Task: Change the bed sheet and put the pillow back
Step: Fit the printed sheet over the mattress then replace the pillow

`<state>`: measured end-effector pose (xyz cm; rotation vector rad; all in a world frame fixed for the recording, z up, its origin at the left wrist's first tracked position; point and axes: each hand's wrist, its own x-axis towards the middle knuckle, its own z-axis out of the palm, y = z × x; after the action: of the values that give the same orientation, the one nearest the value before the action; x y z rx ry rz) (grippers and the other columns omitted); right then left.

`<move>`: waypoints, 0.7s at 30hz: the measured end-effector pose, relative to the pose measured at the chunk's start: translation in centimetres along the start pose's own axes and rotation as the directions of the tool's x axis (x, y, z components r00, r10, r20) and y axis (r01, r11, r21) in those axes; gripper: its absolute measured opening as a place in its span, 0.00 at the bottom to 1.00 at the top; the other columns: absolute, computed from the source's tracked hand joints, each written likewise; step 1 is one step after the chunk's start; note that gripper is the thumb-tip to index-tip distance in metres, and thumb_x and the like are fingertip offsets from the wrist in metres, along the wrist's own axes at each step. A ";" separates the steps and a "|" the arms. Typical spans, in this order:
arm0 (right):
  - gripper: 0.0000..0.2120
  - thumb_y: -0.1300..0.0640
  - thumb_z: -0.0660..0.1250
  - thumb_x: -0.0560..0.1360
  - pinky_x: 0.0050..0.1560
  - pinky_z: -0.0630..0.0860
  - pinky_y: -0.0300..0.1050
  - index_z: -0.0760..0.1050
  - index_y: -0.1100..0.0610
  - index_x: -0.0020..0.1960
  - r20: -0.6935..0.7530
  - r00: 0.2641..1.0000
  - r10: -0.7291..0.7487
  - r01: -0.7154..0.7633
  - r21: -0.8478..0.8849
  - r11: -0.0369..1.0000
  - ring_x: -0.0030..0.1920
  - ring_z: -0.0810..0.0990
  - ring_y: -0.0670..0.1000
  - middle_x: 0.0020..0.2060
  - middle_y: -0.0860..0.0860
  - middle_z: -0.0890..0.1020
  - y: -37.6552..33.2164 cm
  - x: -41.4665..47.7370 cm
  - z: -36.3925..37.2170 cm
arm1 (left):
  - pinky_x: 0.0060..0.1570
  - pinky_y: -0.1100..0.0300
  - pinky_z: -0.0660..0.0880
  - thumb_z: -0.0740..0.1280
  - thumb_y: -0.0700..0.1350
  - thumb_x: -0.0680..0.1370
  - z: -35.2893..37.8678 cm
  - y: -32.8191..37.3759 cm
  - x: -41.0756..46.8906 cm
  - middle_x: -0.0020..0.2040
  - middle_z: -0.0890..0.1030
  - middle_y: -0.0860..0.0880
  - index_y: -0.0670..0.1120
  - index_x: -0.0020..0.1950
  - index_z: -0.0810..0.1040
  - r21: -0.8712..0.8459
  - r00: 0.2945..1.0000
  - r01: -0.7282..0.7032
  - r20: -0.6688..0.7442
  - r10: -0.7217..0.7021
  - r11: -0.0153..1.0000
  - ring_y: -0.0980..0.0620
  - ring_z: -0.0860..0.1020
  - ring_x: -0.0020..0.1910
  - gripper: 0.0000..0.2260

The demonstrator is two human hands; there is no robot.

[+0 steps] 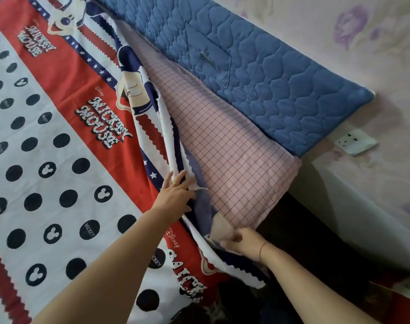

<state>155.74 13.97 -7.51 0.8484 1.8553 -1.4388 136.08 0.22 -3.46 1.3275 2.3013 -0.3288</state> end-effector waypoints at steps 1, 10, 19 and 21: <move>0.17 0.43 0.73 0.70 0.51 0.76 0.45 0.81 0.57 0.47 0.024 1.000 0.001 -0.002 0.021 1.000 0.46 0.81 0.49 0.43 0.51 0.84 0.4 -0.1 0.0 | 0.72 0.44 0.32 0.68 0.52 0.77 0.0 -0.2 0.2 0.79 0.53 0.54 0.56 0.65 0.74 -0.004 1.000 0.000 0.012 0.000 1.000 0.47 0.39 0.78 0.16; 0.06 0.60 0.77 0.68 0.46 0.75 0.31 0.80 0.54 0.39 0.076 0.995 -0.059 0.050 0.116 0.992 0.41 0.79 0.41 0.37 0.44 0.81 1.4 -1.2 0.3 | 0.64 0.55 0.58 0.67 0.53 0.77 -0.5 -1.5 0.0 0.62 0.73 0.59 0.58 0.66 0.73 0.130 0.999 -0.052 0.006 0.052 0.990 0.51 0.63 0.66 0.18; 0.04 0.60 0.75 0.71 0.40 0.72 0.25 0.79 0.57 0.42 -0.037 0.994 -0.104 0.109 0.145 0.983 0.42 0.78 0.41 0.39 0.46 0.81 1.6 -1.9 1.4 | 0.61 0.58 0.61 0.65 0.55 0.78 0.6 -2.4 -0.8 0.63 0.73 0.61 0.58 0.58 0.78 0.063 0.993 -0.045 -0.102 0.052 0.997 0.52 0.64 0.64 0.10; 0.05 0.60 0.75 0.70 0.42 0.74 0.29 0.79 0.59 0.43 -0.068 0.991 -0.118 0.130 0.216 0.968 0.43 0.79 0.43 0.39 0.47 0.82 1.6 -2.1 1.4 | 0.60 0.58 0.61 0.66 0.55 0.77 0.4 -2.5 -1.1 0.59 0.75 0.61 0.57 0.56 0.79 -0.048 0.990 -0.039 -0.136 0.032 0.998 0.53 0.66 0.61 0.09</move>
<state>158.42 12.67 -7.00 0.8980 1.8402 -1.7404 134.53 -2.05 -3.30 1.4027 2.3759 -0.1721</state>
